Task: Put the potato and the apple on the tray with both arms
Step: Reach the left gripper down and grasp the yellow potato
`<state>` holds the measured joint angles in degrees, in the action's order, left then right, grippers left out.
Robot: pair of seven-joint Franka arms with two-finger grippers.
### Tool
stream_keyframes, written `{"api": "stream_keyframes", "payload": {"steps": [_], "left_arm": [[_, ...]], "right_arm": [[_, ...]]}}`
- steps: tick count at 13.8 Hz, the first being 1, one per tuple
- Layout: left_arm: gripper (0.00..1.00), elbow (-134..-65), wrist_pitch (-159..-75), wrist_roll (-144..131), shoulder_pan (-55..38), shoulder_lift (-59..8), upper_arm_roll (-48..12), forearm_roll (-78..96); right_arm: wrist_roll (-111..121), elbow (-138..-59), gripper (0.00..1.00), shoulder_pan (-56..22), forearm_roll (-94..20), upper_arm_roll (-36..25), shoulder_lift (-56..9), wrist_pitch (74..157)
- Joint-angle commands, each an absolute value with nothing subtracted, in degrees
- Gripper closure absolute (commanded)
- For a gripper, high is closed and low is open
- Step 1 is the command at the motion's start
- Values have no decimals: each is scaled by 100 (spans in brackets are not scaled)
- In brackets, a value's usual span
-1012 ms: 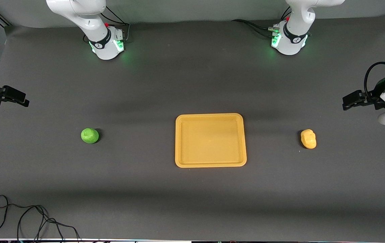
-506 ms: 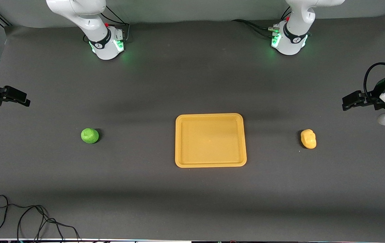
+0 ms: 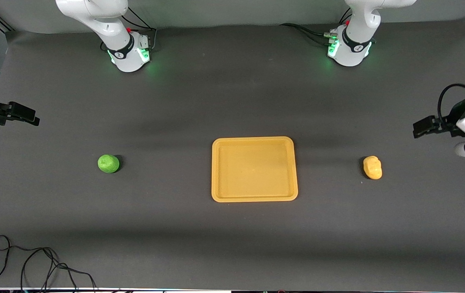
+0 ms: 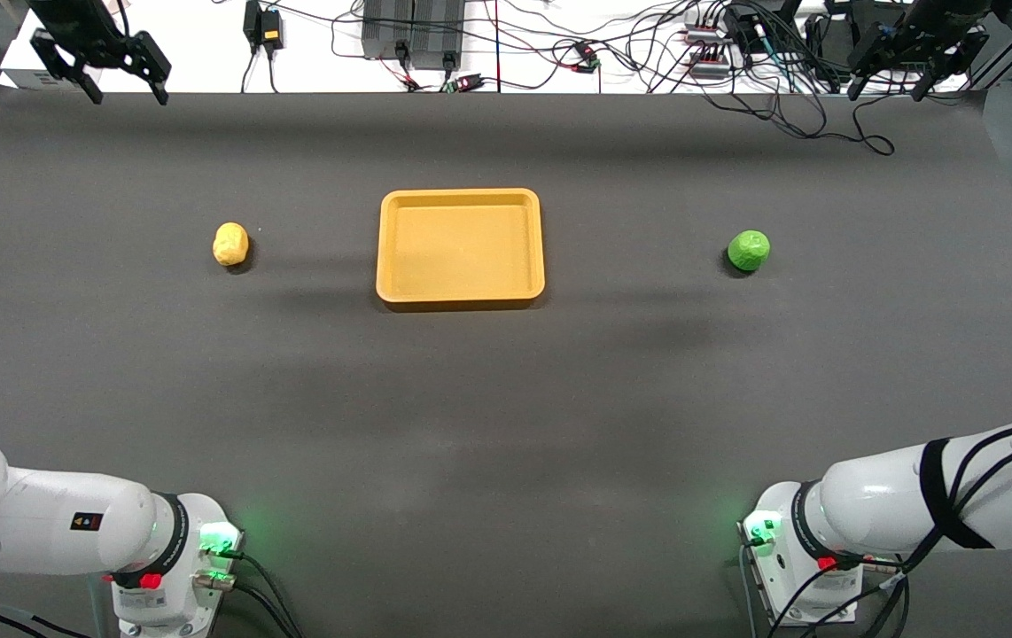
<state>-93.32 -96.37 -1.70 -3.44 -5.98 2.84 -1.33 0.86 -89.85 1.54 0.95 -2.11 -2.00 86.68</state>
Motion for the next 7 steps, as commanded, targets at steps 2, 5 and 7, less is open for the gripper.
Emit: {"api": "stream_keyframes", "payload": {"steps": [2, 5, 7], "left_arm": [[0, -10587, -10841, -18, -282, -316, 281, -193], [0, -11862, -12660, 96, -255, -517, 290, -193], [0, -12076, -13200, 237, -255, -1043, 290, -193]], "right_arm": [[123, -8868, 0, 97, 70, -246, -211, 8604], [123, -8868, 0, 97, 70, -246, -202, 8631], [123, -8877, 0, 97, 70, -246, -202, 8631]]}}
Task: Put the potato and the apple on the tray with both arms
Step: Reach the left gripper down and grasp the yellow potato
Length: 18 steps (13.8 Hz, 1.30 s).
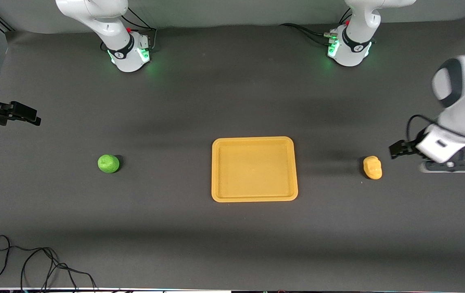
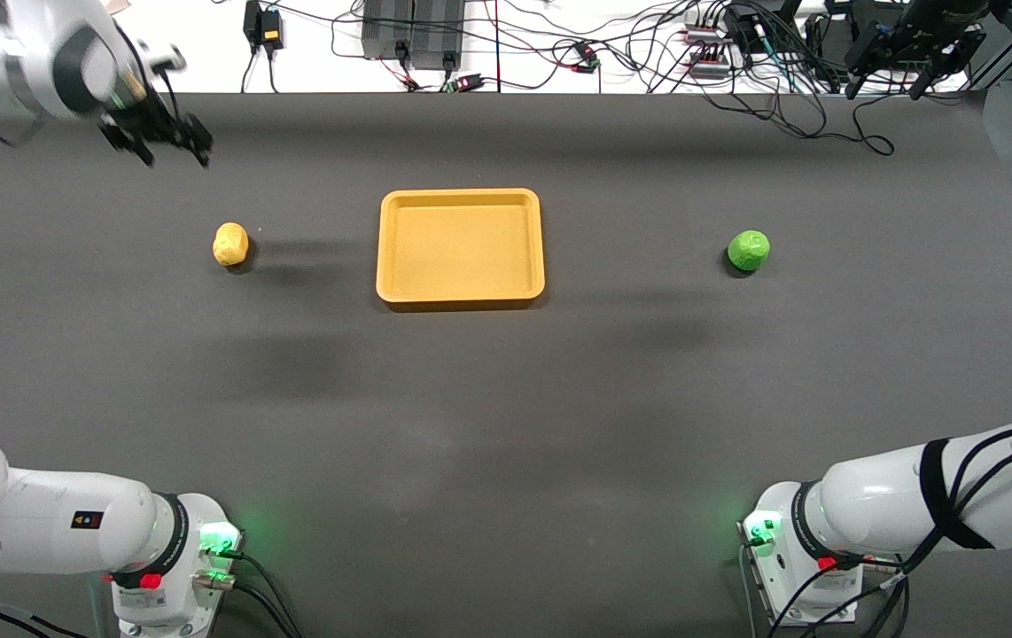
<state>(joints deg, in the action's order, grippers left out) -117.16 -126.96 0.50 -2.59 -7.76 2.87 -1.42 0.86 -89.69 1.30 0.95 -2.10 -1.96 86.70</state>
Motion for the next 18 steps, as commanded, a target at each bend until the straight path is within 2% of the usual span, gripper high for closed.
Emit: {"api": "stream_keyframes", "payload": {"steps": [1, 8, 9, 11, 12, 14, 16, 18], "left_arm": [[0, -12076, -13262, 237, -255, -1333, 290, -193], [3, -12015, -14105, 272, -185, -2486, 281, -193], [17, -11971, -14115, 464, -185, -2557, 281, -193], [20, -11971, -14141, 580, -150, -2671, 281, -150], [33, -11918, -14107, 597, -149, -2707, 281, -141], [49, -11813, -13836, 580, -149, -2515, 272, -132], [64, -11350, -12760, 537, -158, -2111, 264, -97], [67, -10507, -11440, -101, -324, -1952, 142, -88]], "right_arm": [[123, -8877, 0, 97, 70, -246, -211, 8631], [123, -8877, 0, 88, 70, -246, -202, 8631], [123, -8877, 0, 88, 70, -246, -211, 8631], [114, -8877, 0, 88, 70, -237, -202, 8631], [114, -8868, 0, 88, 70, -237, -202, 8631], [114, -8877, 0, 88, 70, -237, -202, 8631], [114, -8877, 0, 88, 70, -246, -211, 8631], [123, -8877, 0, 97, 70, -246, -220, 8631]]}}
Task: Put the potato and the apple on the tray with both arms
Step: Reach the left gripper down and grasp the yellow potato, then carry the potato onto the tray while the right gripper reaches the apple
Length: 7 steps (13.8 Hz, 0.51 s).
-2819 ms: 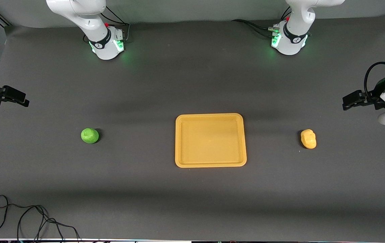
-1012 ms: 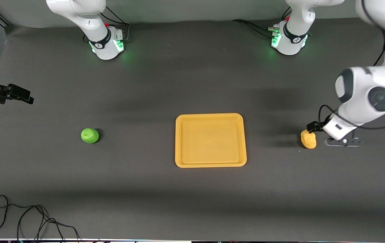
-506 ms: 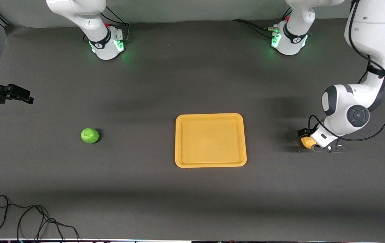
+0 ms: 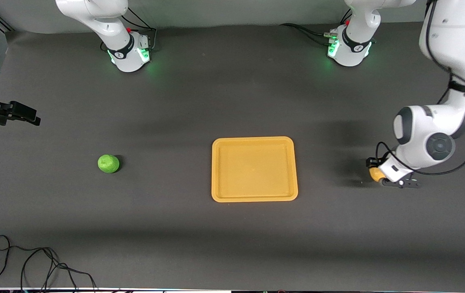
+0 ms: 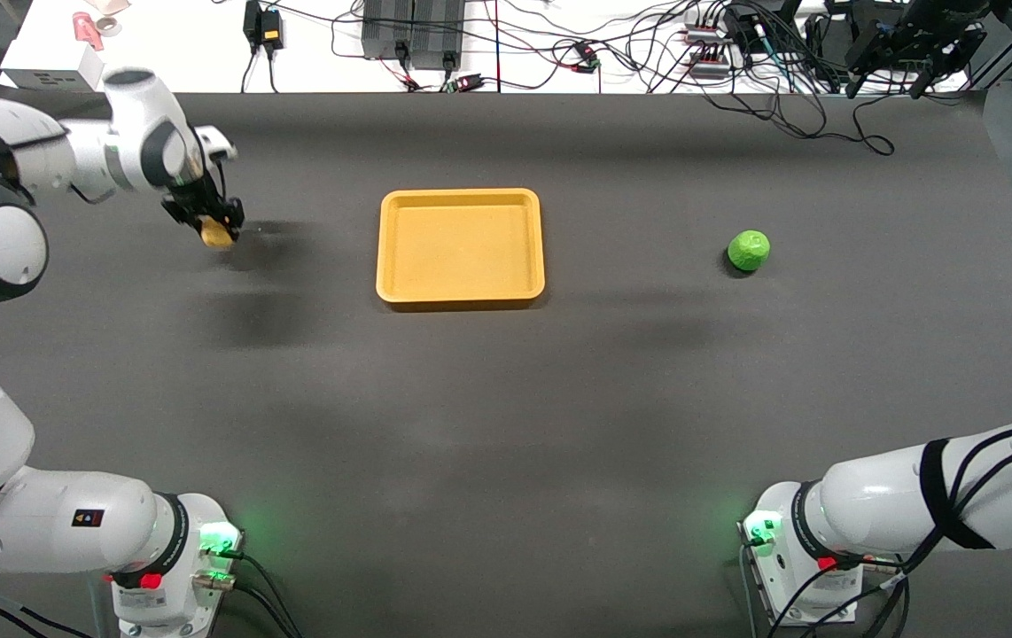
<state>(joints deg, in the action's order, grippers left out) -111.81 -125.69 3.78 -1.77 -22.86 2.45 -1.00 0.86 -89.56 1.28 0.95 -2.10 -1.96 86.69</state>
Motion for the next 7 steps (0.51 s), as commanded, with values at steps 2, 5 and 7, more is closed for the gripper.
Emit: {"api": "stream_keyframes", "payload": {"steps": [2, 5, 7], "left_arm": [[67, -10012, -11101, -953, -579, -1969, -78, -97], [67, -9941, -11389, -2220, -1202, -2030, -176, -105], [69, -9879, -11644, -3002, -1641, -2118, -211, -97]], "right_arm": [[123, -8877, 0, 97, 70, -255, -228, 8640], [123, -8877, 0, 97, 70, -255, -246, 8648], [114, -8886, 0, 97, 70, -255, -246, 8648]]}}
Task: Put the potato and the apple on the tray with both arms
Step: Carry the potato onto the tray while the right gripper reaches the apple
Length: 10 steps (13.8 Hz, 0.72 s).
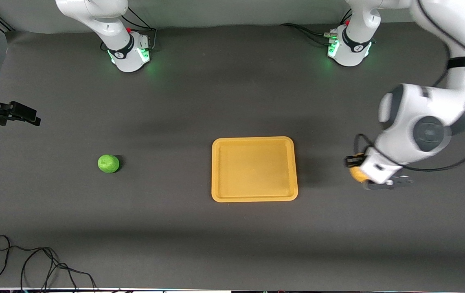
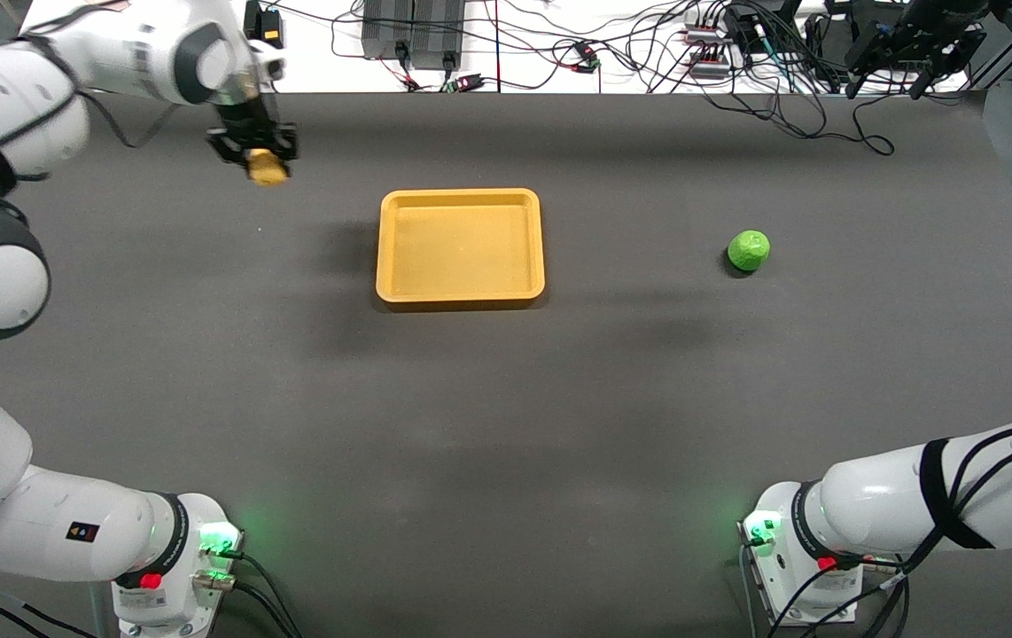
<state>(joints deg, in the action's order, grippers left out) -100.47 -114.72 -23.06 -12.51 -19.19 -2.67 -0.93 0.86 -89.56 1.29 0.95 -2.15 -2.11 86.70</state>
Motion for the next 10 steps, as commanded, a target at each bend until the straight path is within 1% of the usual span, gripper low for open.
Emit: {"api": "stream_keyframes", "payload": {"steps": [1, 3, 6, 8, 10], "left_arm": [[69, -9748, -11724, -3389, -1896, -2292, -220, -105], [69, -9467, -11768, -3857, -2388, -2766, -220, -132], [69, -9431, -12206, -4472, -3039, -3364, -220, -193], [68, -9431, -12707, -4596, -3173, -3594, -220, -193], [67, -9431, -12797, -4562, -3199, -3752, -220, -228]], "right_arm": [[114, -8921, 0, 97, 70, -255, -237, 8657], [106, -9244, 0, 88, 53, -246, -19, 8850], [114, -10061, 0, -53, 44, -246, 482, 9394], [140, -10221, 0, -79, 44, -246, 423, 9702], [149, -10702, 0, -70, 44, -263, 361, 10280]]}}
